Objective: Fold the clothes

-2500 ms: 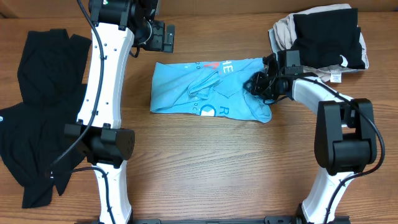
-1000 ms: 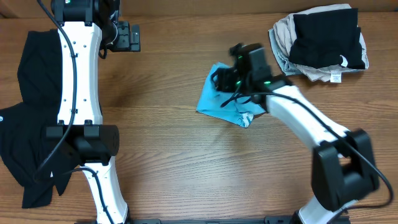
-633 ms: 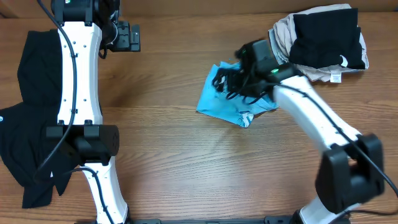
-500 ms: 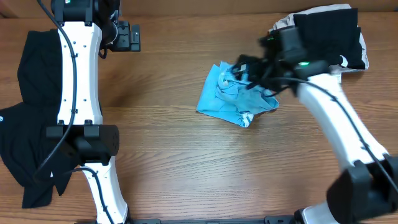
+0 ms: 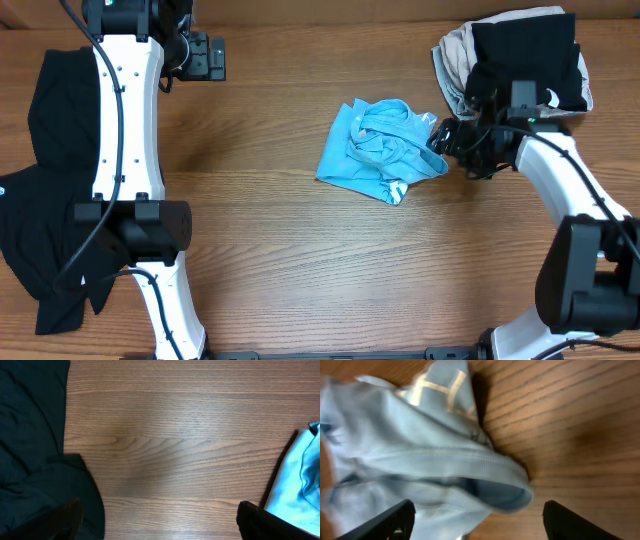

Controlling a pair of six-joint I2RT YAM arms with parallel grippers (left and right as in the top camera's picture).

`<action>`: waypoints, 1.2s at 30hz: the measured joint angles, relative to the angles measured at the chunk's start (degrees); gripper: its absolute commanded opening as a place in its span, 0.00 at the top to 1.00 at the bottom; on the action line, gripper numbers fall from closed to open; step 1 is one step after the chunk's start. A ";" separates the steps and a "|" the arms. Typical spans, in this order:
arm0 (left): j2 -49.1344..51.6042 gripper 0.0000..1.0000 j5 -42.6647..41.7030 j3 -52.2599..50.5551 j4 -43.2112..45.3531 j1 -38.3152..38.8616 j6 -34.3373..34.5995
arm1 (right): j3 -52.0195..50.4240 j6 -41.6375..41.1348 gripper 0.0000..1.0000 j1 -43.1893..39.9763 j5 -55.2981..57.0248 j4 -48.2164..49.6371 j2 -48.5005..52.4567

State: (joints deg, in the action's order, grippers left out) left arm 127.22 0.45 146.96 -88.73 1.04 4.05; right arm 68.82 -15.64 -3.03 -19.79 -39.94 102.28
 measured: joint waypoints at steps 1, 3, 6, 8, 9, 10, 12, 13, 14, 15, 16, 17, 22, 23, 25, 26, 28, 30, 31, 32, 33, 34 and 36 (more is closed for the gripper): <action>0.00 0.00 0.00 0.00 0.00 0.00 0.00 | -1.22 0.59 0.17 0.02 -0.28 1.99 0.76; 0.00 0.00 0.00 0.00 -0.02 0.00 0.00 | -2.91 1.05 0.17 0.07 -0.35 5.01 1.79; 0.00 0.00 0.00 0.00 0.00 0.00 0.00 | -4.98 1.66 0.19 0.07 0.37 8.98 2.67; 0.00 0.00 0.00 0.00 0.00 0.00 0.00 | -5.66 2.45 0.21 0.07 1.31 11.34 3.06; 0.00 0.00 0.00 0.00 -0.04 0.00 0.00 | -5.84 2.80 0.21 0.07 1.62 12.13 3.23; 0.00 0.00 0.00 0.00 0.00 0.00 0.00 | -5.90 3.19 0.24 0.07 1.99 12.79 3.39; 0.00 0.00 0.02 0.00 0.00 0.00 0.00 | -5.95 3.89 0.28 0.07 2.34 13.29 3.65; 0.00 0.00 0.00 0.00 -0.02 0.00 0.00 | -5.95 4.20 0.30 0.07 2.45 13.53 3.74; 0.00 0.00 0.00 0.00 0.00 0.00 0.00 | -5.97 4.48 0.34 0.09 2.60 13.75 3.78; 0.00 0.00 0.00 0.00 -0.02 0.00 0.00 | -6.01 4.72 0.37 0.13 2.69 14.03 3.80; 0.00 0.00 0.00 0.00 0.00 0.00 0.00 | -6.01 5.07 0.39 0.17 2.69 14.49 3.87; 0.00 0.00 0.00 0.00 -0.02 0.00 0.00 | -6.01 5.22 0.41 0.24 2.71 14.82 3.87; 0.00 0.00 0.00 0.00 -0.02 0.00 0.00 | -6.03 6.19 0.41 1.27 2.82 15.04 3.87; 0.00 0.00 0.00 0.00 -0.02 0.00 0.00 | -6.03 6.64 0.41 1.51 2.73 14.99 3.87; 0.00 0.00 0.00 0.00 0.00 0.00 0.00 | -6.05 7.39 0.39 1.99 2.58 14.69 3.87; 0.00 0.00 0.00 0.00 -0.02 0.00 0.00 | -6.05 7.82 0.39 2.19 2.49 14.43 3.87; 0.00 0.00 0.00 0.00 0.00 0.00 0.00 | -6.05 8.41 0.38 2.54 2.34 14.05 3.87; 0.00 0.00 0.00 0.00 0.00 0.00 0.00 | -6.05 8.74 0.41 2.73 2.19 13.79 3.87; 0.00 0.01 0.00 0.00 -0.02 0.00 0.00 | -6.05 9.05 0.46 2.73 2.19 13.79 3.87; 0.00 0.00 0.00 0.00 -0.02 0.00 0.00 | -6.05 9.38 0.53 2.75 2.14 13.81 3.87; 0.00 0.00 0.00 0.00 -0.02 0.00 0.00 | -6.05 9.33 0.61 2.73 2.12 13.79 3.87; 0.00 0.00 0.00 0.00 -0.02 0.00 0.00 | -6.05 9.81 0.71 2.75 2.08 13.97 3.87; 0.00 0.00 0.02 0.00 0.00 0.00 0.00 | -6.12 9.92 0.86 2.73 2.03 14.43 3.89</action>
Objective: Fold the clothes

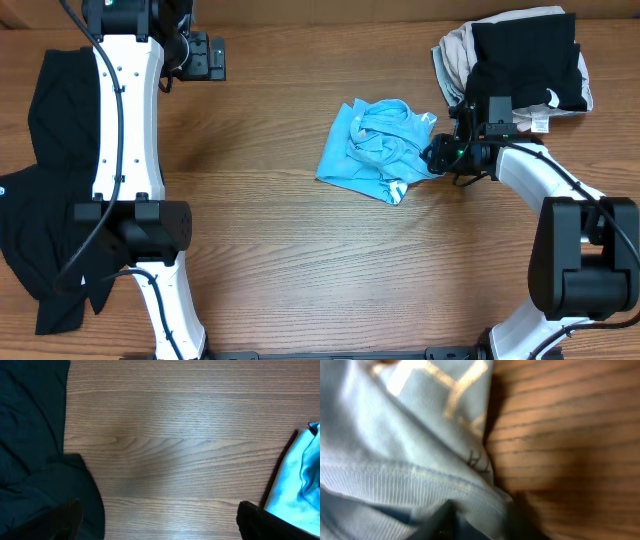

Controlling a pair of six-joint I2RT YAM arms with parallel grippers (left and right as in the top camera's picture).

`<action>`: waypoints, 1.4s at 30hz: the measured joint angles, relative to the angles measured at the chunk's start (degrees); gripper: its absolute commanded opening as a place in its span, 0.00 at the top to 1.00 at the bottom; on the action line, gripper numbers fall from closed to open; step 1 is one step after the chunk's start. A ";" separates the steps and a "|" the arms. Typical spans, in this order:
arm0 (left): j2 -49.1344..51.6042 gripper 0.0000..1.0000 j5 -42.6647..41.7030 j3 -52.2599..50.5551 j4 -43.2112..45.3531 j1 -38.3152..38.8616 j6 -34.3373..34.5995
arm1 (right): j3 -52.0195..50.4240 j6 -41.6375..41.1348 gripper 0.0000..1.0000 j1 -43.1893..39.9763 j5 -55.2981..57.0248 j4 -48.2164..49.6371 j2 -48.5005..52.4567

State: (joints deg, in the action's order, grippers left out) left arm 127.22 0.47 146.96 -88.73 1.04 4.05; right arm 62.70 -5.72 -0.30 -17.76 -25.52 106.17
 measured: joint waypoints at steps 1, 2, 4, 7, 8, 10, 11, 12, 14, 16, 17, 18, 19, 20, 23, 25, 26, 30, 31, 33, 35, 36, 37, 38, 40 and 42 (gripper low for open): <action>0.00 0.00 -0.02 0.00 -0.02 0.00 0.00 | -0.04 -0.07 0.91 0.02 -0.04 0.35 0.00; 0.00 0.00 -0.02 0.00 0.00 0.00 0.00 | -0.07 -0.22 0.96 0.00 0.00 0.50 0.00; 0.00 0.00 -0.02 0.00 -0.02 0.00 0.00 | -0.04 -0.92 0.96 0.02 -0.15 0.46 0.00; 0.00 0.00 -0.02 0.00 -0.02 0.00 0.00 | 0.61 -1.42 0.96 0.00 -2.12 -1.44 0.00; 0.00 0.00 -0.02 0.00 -0.02 0.00 0.00 | 1.16 -1.53 0.96 0.02 -2.97 -1.99 0.00; 0.00 0.00 -0.02 0.00 0.00 0.00 0.00 | 3.65 -1.99 0.96 0.07 -4.81 -4.11 0.00; 0.00 0.00 -0.02 0.00 -0.02 0.00 0.00 | 5.38 -2.23 0.96 0.11 -5.42 -5.20 0.00; 0.00 0.00 -0.02 0.00 -0.02 0.00 0.00 | 7.48 -2.56 0.96 0.31 -5.92 -6.32 0.00; 0.00 0.00 -0.02 0.00 0.00 0.00 0.00 | 11.72 -3.15 0.96 0.94 -6.51 -8.20 0.00; 0.00 0.00 -0.02 0.00 0.00 0.00 0.00 | 16.48 -3.76 0.96 2.32 -7.10 -9.20 -0.02; 0.00 0.00 -0.02 0.00 -0.02 0.00 0.00 | 18.40 -4.15 0.96 3.10 -7.30 -9.03 -0.04; 0.00 0.00 -0.02 0.00 -0.02 0.00 0.00 | 20.04 -4.70 0.96 4.02 -7.32 -8.35 -0.04; 0.00 0.00 -0.02 0.00 -0.02 0.00 0.00 | 21.33 -5.33 0.96 5.03 -7.28 -7.08 -0.13; 0.00 0.00 -0.02 0.00 -0.02 0.00 0.00 | 22.23 -6.08 0.96 6.10 -7.10 -5.46 -0.20; 0.00 0.00 0.00 0.00 0.00 0.00 -0.02 | 23.17 -8.35 0.96 9.53 -5.42 -0.76 -0.37; 0.00 0.00 -0.02 0.00 0.00 0.00 -0.02 | 23.19 -9.81 0.96 11.91 -3.72 1.42 -0.28; 0.00 0.00 -0.02 0.00 0.00 0.00 -0.02 | 23.19 -10.54 0.96 13.14 -2.82 2.40 -0.11; 0.00 0.00 -0.02 0.00 0.00 0.00 -0.02 | 23.23 -12.98 0.71 17.73 0.24 5.90 1.92; 0.00 0.00 -0.02 0.00 0.00 0.00 -0.02 | 23.23 -13.51 0.59 18.67 0.63 6.19 2.80; 0.00 0.00 -0.02 0.00 0.00 0.00 -0.02 | 23.23 -13.92 0.39 20.15 1.36 5.92 4.61; 0.00 0.00 -0.02 0.00 -0.02 0.00 -0.04 | 23.23 -14.08 0.30 20.81 1.68 4.13 5.84; 0.00 0.00 -0.02 0.00 -0.02 0.00 -0.02 | 23.23 -14.10 0.25 20.85 1.79 2.43 5.99; 0.00 0.00 -0.02 0.00 0.00 0.00 -0.02 | 23.23 -14.10 0.22 20.79 2.03 0.87 5.99; 0.00 0.00 -0.02 0.00 0.00 0.00 -0.02 | 23.52 -13.92 0.19 20.57 2.16 -0.76 5.81; 0.00 0.00 -0.04 0.00 0.00 0.00 -0.02 | 24.35 -13.46 0.14 20.09 2.40 -4.96 5.29; 0.00 0.00 -0.02 0.00 0.00 0.00 -0.04 | 25.00 -13.07 0.13 19.58 2.75 -8.87 4.31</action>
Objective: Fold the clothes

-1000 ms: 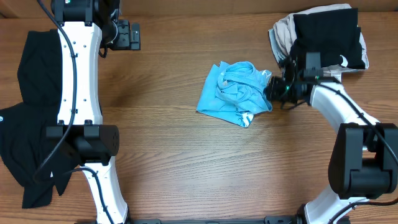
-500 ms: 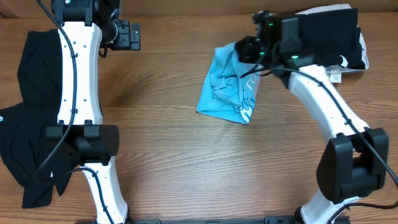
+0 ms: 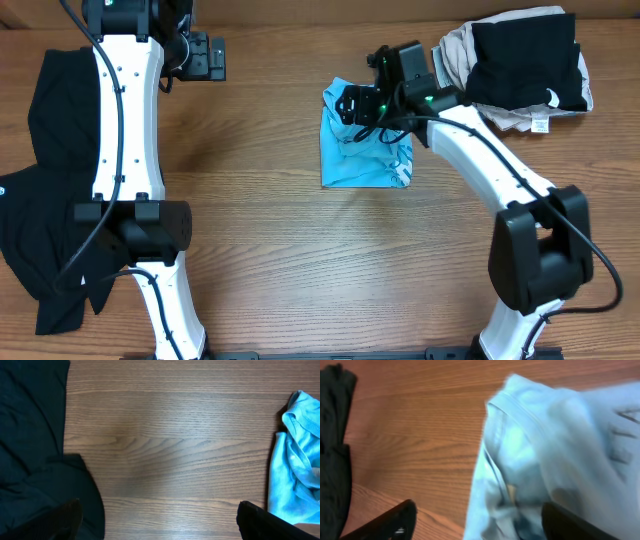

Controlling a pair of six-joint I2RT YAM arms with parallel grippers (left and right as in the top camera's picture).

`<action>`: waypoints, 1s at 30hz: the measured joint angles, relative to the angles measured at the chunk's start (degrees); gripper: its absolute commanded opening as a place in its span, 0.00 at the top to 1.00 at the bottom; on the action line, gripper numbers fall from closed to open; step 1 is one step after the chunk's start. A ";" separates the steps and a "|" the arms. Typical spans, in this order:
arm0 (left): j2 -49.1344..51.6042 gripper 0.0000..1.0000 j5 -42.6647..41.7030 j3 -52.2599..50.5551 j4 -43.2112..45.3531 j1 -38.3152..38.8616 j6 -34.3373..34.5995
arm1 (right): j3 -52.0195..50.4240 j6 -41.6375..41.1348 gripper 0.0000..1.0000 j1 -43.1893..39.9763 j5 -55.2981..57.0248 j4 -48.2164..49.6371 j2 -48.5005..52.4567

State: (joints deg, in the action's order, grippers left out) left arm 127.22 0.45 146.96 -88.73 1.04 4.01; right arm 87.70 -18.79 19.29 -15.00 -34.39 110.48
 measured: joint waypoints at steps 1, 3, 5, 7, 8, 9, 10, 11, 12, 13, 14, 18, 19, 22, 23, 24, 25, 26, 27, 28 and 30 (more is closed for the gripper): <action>0.00 0.00 -0.02 0.00 0.09 0.00 0.00 | 0.35 0.15 0.13 -0.20 0.22 -1.95 -0.90; 0.00 0.00 0.00 0.00 0.15 0.00 0.00 | 0.96 0.46 0.13 -0.50 0.66 -4.94 -2.56; 0.00 0.00 0.00 0.00 0.28 0.00 0.00 | 1.60 0.61 0.17 -0.48 1.29 -7.41 -3.96; 0.00 0.00 0.00 0.00 0.50 0.00 0.00 | 1.68 0.52 0.21 -0.07 2.80 -9.20 -4.92; 0.00 0.00 -0.02 0.00 0.50 0.00 0.00 | 1.68 0.44 0.25 0.22 3.50 -9.73 -5.01; 0.00 0.00 -0.02 0.00 0.50 0.00 0.02 | 1.62 0.17 0.30 0.50 4.28 -10.01 -4.98; 0.00 0.00 0.00 0.00 0.52 0.00 0.00 | 1.18 0.07 0.34 0.87 5.18 -10.03 -4.81; 0.00 0.00 0.00 0.00 0.50 0.00 0.00 | 0.94 -0.44 0.39 1.07 5.38 -10.01 -4.76; 0.00 0.00 -0.02 0.00 0.52 0.00 0.00 | 0.42 -0.66 0.42 1.25 5.79 -9.88 -4.59; 0.00 0.00 -0.02 0.00 0.52 0.00 0.00 | -0.04 -0.87 0.43 1.44 6.14 -9.53 -4.44; 0.00 0.00 -0.02 0.00 0.55 0.00 0.00 | -0.66 -1.18 0.45 1.55 6.58 -8.94 -4.09; 0.00 0.00 0.00 0.00 0.59 0.00 0.00 | -2.58 -2.40 0.46 1.70 9.44 -8.26 -2.08; 0.00 0.00 0.00 0.00 0.61 0.00 0.00 | -2.84 -2.64 0.46 1.70 9.99 -8.20 -1.49; 0.00 0.00 -0.02 0.00 0.59 0.00 -0.02 | -2.97 -3.15 0.47 1.70 11.34 -7.61 0.04; 0.00 0.00 -0.02 0.00 0.61 0.00 -0.04 | -2.97 -3.28 0.49 1.70 11.63 -7.26 0.50; 0.00 0.00 0.00 0.00 0.59 0.00 -0.09 | -2.97 -3.39 0.52 1.70 11.89 -7.04 0.87; 0.00 0.00 0.00 0.00 0.61 0.00 -0.15 | -2.97 -3.54 0.57 1.70 12.02 -6.91 1.25; 0.00 0.00 0.00 0.00 0.59 0.00 -0.17 | -2.97 -3.72 0.65 1.70 12.33 -6.75 1.51; 0.00 0.00 0.00 0.00 0.61 0.00 -0.17 | -2.97 -3.85 0.75 1.70 12.48 -6.62 1.68; 0.00 0.00 -0.02 0.00 0.59 0.00 -0.17 | -2.99 -3.74 0.86 1.70 12.55 -6.64 1.68; 0.00 0.00 0.00 0.00 0.59 0.00 -0.17 | -2.95 -3.76 0.96 1.70 12.72 -6.78 1.68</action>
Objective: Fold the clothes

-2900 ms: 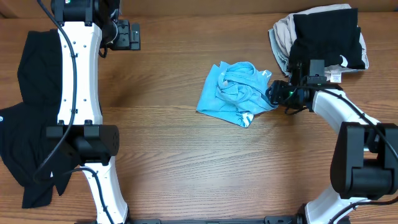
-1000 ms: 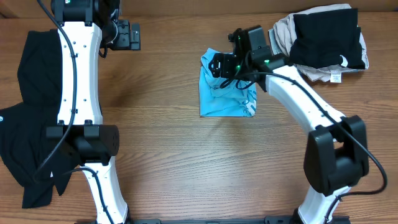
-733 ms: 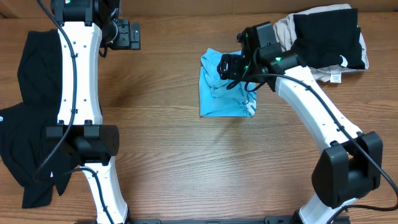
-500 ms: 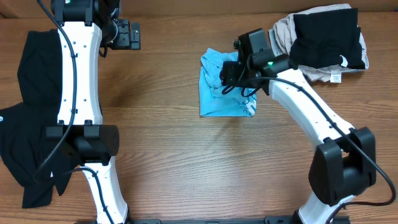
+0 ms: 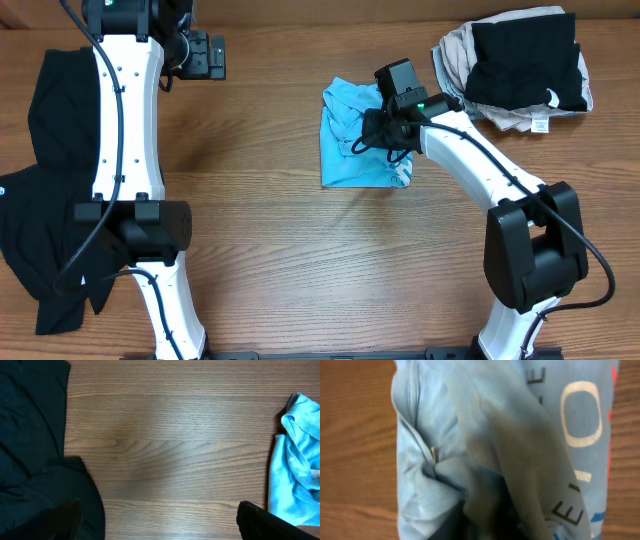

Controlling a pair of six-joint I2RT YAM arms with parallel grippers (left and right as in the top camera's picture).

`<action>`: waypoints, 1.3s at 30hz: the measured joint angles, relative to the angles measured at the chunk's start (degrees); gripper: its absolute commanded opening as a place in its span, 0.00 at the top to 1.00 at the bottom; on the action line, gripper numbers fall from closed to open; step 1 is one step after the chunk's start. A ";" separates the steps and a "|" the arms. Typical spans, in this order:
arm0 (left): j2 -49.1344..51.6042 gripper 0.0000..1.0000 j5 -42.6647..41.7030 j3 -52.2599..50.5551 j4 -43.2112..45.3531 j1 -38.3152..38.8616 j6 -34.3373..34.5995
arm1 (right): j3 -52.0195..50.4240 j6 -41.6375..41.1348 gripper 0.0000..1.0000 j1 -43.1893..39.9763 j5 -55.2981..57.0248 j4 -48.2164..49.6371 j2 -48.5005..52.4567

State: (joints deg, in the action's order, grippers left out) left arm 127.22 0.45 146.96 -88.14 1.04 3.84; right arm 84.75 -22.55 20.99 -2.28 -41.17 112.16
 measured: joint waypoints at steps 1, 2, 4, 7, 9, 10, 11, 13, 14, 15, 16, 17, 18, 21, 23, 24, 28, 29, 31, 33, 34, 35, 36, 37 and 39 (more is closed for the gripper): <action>0.00 0.00 0.00 0.00 0.04 0.00 0.00 | 0.07 0.13 0.96 0.00 0.04 -0.37 0.00; 0.00 0.00 0.00 0.00 0.00 0.00 0.00 | 0.07 -0.07 0.96 0.00 0.07 -0.66 0.00; 0.00 0.00 -0.02 0.00 -0.02 0.00 0.00 | 0.24 -0.09 0.96 0.04 0.13 -2.01 -0.02; 0.00 0.00 0.00 0.00 0.11 0.00 0.00 | 0.98 -0.04 0.96 0.35 0.15 -4.11 -0.26; 0.00 0.00 0.00 0.00 0.24 0.00 0.00 | 1.40 0.04 0.96 1.05 0.15 -4.94 -0.85; 0.00 0.00 0.00 0.00 0.22 0.00 0.00 | 1.53 0.04 0.96 1.68 0.02 -5.29 -1.29; 0.00 0.00 0.00 0.00 0.24 0.00 0.00 | 1.66 0.04 0.96 2.60 -0.37 -5.81 -1.75; 0.00 0.00 0.00 0.00 0.26 0.00 0.00 | 1.77 0.07 0.96 4.37 -0.96 -6.64 -2.27; 0.00 0.00 0.00 0.00 0.24 0.00 0.00 | 1.79 0.04 0.96 5.66 -1.44 -7.06 -2.36; 0.00 0.00 0.00 0.00 0.26 0.00 0.00 | 1.79 0.02 0.96 6.71 -1.77 -7.28 -2.36; 0.00 0.00 0.00 0.00 0.24 0.00 0.00 | 1.79 0.02 0.96 8.04 -2.01 -7.48 -2.36; 0.00 0.00 -0.02 0.00 0.24 0.00 0.00 | 1.79 0.04 0.96 9.31 -2.19 -7.54 -2.36; 0.00 0.00 0.00 0.00 0.24 0.00 0.00 | 1.79 0.00 0.96 11.21 -2.32 -7.52 -2.36; 0.00 0.00 0.00 0.00 0.22 0.00 0.00 | 1.79 -0.17 0.94 16.04 -2.40 -8.11 -2.25; 0.00 0.00 -0.02 0.00 0.17 0.00 0.00 | 1.77 -0.39 0.93 18.93 -2.62 -8.59 -1.92; 0.00 0.00 0.00 0.00 0.09 0.00 -0.02 | 1.77 -0.39 0.88 20.13 -2.86 -8.68 -1.77; 0.00 0.00 0.00 0.00 0.04 0.00 -0.02 | 1.77 -1.05 0.39 22.18 -3.80 -8.70 -1.53; 0.00 0.00 0.00 0.00 0.04 0.00 -0.02 | 1.77 -1.18 0.31 22.12 -3.80 -8.83 -1.51; 0.00 0.00 0.00 0.00 0.07 0.00 -0.02 | 1.86 -1.46 0.25 21.64 -3.85 -9.92 -1.51; 0.00 0.00 0.00 0.00 0.07 0.00 -0.24 | 2.19 -1.29 0.22 20.92 -3.85 -11.56 -1.51; 0.00 0.00 0.02 0.00 0.02 0.00 -0.48 | 2.58 -1.36 0.21 20.33 -3.87 -12.52 -1.51; 0.00 0.00 0.02 0.00 0.04 0.00 -0.72 | 2.97 -1.40 0.19 19.71 -3.87 -13.18 -1.51; 0.00 0.00 0.02 0.00 0.04 0.00 -0.90 | 3.45 -1.40 0.19 19.04 -3.87 -13.75 -1.51; 0.00 0.00 0.00 0.00 0.04 0.00 -0.96 | 3.91 -1.36 0.19 18.23 -3.85 -14.25 -1.53; 0.00 0.00 0.00 0.00 0.04 0.00 -1.07 | 4.66 -1.42 0.19 16.52 -3.87 -15.37 -1.53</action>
State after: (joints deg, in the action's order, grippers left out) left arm 127.22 0.45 146.96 -88.09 1.04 2.76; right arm 89.41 -23.97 37.52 -6.15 -56.53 110.63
